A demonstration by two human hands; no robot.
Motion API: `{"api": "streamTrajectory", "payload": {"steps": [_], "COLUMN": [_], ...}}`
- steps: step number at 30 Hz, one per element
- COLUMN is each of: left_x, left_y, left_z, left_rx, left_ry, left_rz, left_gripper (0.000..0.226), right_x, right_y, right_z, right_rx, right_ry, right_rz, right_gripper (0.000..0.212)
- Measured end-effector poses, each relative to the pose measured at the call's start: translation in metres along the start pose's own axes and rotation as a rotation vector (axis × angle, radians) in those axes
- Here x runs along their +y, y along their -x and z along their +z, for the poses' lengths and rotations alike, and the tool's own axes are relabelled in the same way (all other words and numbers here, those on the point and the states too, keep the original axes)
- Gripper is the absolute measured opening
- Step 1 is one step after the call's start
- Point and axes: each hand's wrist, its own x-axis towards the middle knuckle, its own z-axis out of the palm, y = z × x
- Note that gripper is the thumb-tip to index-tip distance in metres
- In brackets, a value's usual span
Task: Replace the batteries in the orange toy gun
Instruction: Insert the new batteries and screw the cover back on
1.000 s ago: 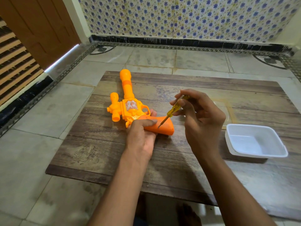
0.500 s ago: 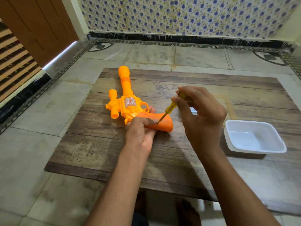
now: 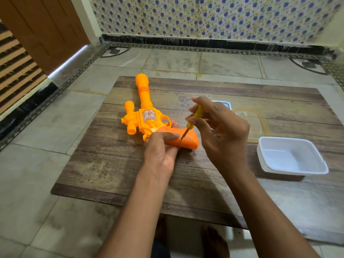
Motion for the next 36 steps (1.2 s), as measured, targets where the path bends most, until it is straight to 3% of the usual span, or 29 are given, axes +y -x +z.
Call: {"api": "streamTrajectory", "payload": {"steps": [5, 10, 15, 22, 26, 29, 32, 36], "left_x": [0.0011, 0.0031, 0.0017, 0.0022, 0.0021, 0.0024, 0.0036, 0.0035], "left_y": [0.0034, 0.0045, 0.0023, 0.0037, 0.0029, 0.004, 0.0051, 0.0039], "left_z": [0.002, 0.0046, 0.0027, 0.0021, 0.0045, 0.0033, 0.0033, 0.0042], "left_rx": [-0.001, -0.023, -0.026, -0.06, -0.03, -0.047, -0.044, -0.035], "left_ry": [-0.007, 0.006, 0.013, 0.029, 0.067, 0.05, 0.049, 0.059], "left_rz": [-0.001, -0.02, -0.03, -0.037, -0.042, -0.026, -0.047, -0.059], "left_gripper": [0.084, 0.099, 0.085, 0.102, 0.09, 0.103, 0.099, 0.086], "right_x": [-0.0012, -0.0036, -0.0021, -0.0072, -0.0066, -0.0068, -0.0084, -0.0066], "right_y": [-0.0011, -0.0008, -0.0021, -0.0014, -0.0027, -0.0045, -0.004, -0.0037], "right_z": [0.001, 0.0024, 0.0028, 0.0091, 0.0084, 0.0095, 0.0097, 0.0067], "right_rx": [0.006, -0.036, -0.051, -0.031, -0.063, -0.045, -0.017, -0.089], "right_ry": [0.045, -0.012, -0.132, -0.096, -0.161, -0.127, -0.04, -0.21], "right_rz": [-0.028, -0.022, 0.06, 0.063, 0.075, 0.083, 0.059, 0.102], "right_gripper": [0.036, 0.033, 0.028, 0.029, 0.028, 0.029, 0.029, 0.036]}}
